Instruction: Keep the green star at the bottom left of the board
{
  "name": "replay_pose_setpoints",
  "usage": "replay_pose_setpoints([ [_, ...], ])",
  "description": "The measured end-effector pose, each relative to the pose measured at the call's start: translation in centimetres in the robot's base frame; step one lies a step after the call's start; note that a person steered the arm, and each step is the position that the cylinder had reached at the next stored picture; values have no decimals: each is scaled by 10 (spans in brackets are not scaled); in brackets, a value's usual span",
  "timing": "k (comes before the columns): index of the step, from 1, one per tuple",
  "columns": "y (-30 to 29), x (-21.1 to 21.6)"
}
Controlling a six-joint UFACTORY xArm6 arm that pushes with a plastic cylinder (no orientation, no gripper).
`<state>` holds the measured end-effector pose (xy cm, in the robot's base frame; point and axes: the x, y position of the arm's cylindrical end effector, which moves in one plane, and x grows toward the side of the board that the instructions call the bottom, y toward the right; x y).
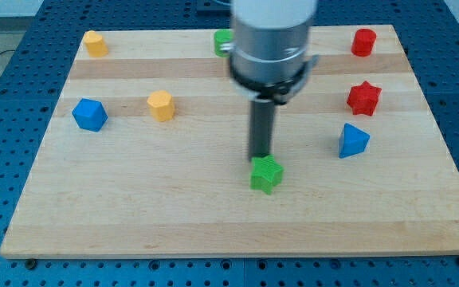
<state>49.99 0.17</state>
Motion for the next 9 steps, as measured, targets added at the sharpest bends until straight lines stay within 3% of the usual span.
replay_pose_setpoints([
  [1,-19,-4],
  [2,-3,-37],
  [3,40,-35],
  [4,72,1],
  [5,71,32],
  [7,-42,35],
  [8,3,32],
  [9,10,10],
])
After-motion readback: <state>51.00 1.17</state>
